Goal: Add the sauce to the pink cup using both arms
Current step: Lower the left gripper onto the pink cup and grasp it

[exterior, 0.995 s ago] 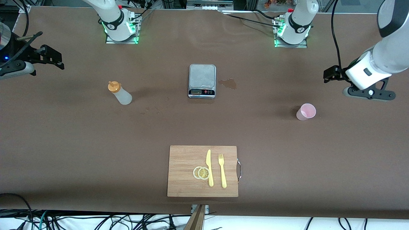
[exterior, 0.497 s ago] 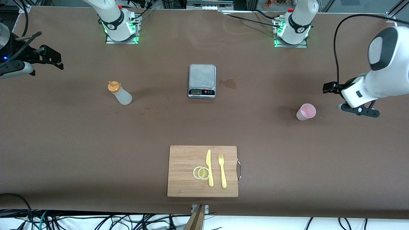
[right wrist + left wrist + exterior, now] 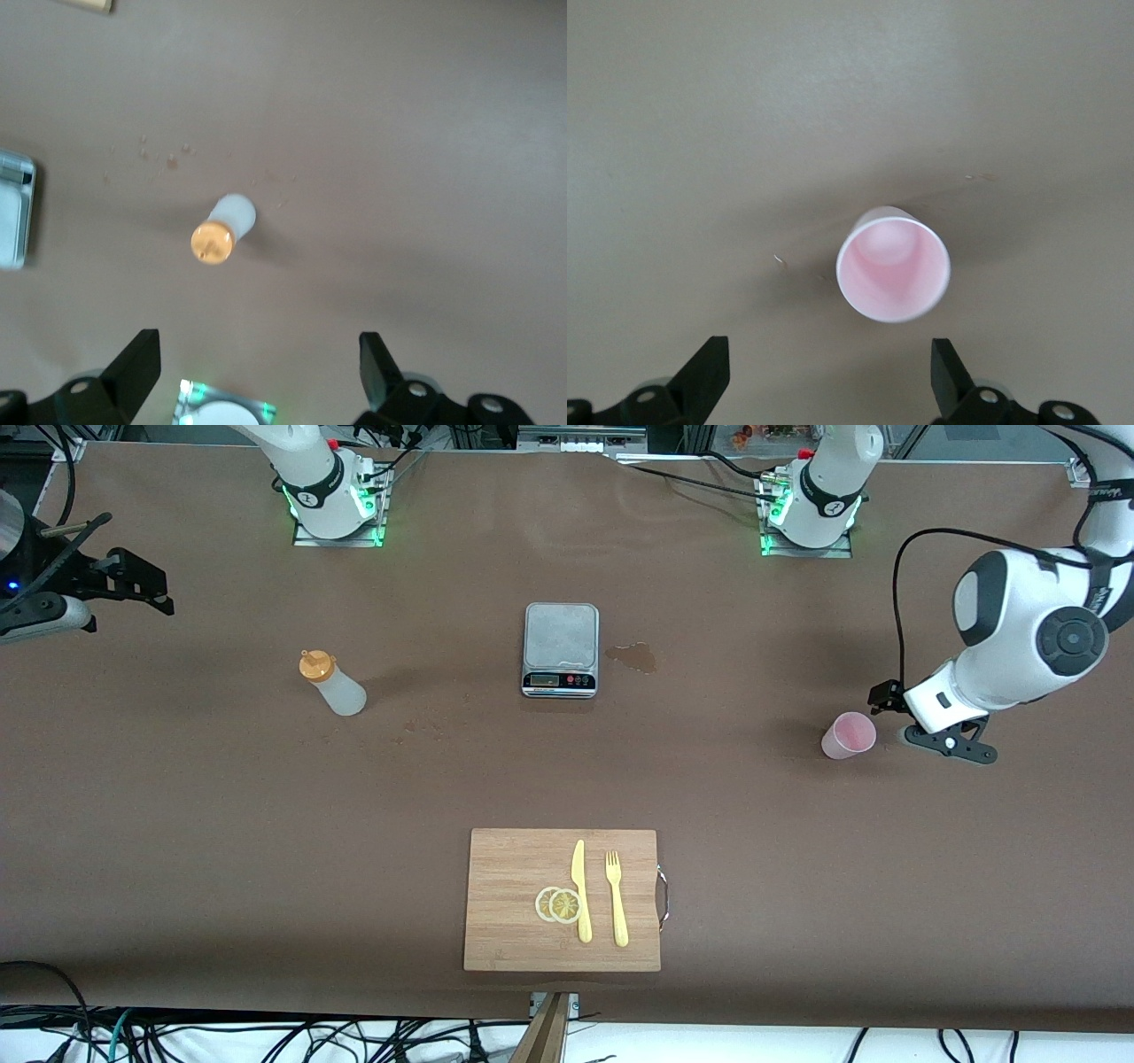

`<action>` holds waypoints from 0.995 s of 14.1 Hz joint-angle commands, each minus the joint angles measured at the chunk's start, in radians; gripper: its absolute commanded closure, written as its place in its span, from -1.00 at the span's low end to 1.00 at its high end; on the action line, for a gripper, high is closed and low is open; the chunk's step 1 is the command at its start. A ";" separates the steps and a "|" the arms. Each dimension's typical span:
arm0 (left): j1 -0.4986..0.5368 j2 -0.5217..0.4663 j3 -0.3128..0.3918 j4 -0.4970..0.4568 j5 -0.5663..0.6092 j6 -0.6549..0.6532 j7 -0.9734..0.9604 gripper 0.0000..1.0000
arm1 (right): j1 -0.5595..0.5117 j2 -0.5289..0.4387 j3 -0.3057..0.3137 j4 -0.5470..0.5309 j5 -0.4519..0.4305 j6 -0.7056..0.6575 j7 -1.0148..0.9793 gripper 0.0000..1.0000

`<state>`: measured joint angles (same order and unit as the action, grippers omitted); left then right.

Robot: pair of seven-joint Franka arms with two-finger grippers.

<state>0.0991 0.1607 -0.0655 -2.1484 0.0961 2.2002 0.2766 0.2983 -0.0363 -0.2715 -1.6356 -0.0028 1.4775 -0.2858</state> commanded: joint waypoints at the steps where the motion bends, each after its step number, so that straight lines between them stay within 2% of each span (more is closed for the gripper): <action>1: 0.005 0.029 -0.002 -0.048 0.027 0.113 0.023 -1.00 | 0.001 0.007 -0.003 0.020 0.017 -0.065 -0.180 -1.00; 3: 0.005 0.065 -0.002 -0.048 0.027 0.150 0.021 -0.94 | 0.004 0.007 0.000 0.017 0.020 -0.065 -0.211 -1.00; 4: 0.007 0.083 -0.002 -0.047 0.027 0.165 0.024 -0.82 | 0.008 0.007 0.006 0.016 0.023 -0.072 -0.232 -1.00; 5: 0.010 0.103 -0.002 -0.047 0.027 0.173 0.024 -0.80 | 0.008 0.009 0.012 0.013 0.035 -0.083 -0.275 -1.00; 7: 0.010 0.137 -0.002 -0.047 0.027 0.197 0.024 -0.63 | 0.005 0.012 0.012 0.005 0.072 -0.082 -0.349 -1.00; 9: 0.011 0.149 -0.002 -0.041 0.027 0.197 0.021 -0.10 | 0.005 0.016 0.012 -0.025 0.099 -0.068 -0.387 -1.00; 10: 0.010 0.149 -0.004 -0.039 0.027 0.194 0.015 0.09 | 0.002 0.016 0.011 -0.042 0.128 -0.065 -0.406 -1.00; 12: 0.008 0.151 -0.004 -0.036 0.027 0.188 0.015 0.90 | -0.010 0.016 0.011 -0.081 0.152 -0.031 -0.484 -1.00; 13: 0.007 0.151 -0.004 -0.036 0.027 0.187 0.013 1.00 | -0.019 0.015 0.011 -0.102 0.155 -0.013 -0.518 -1.00; 14: 0.007 0.151 -0.004 -0.033 0.027 0.187 0.012 1.00 | -0.034 0.016 0.009 -0.125 0.185 0.001 -0.559 -1.00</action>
<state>0.1031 0.3110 -0.0662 -2.1954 0.1061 2.3931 0.2825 0.2943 -0.0044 -0.2623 -1.7081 0.1369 1.4466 -0.7640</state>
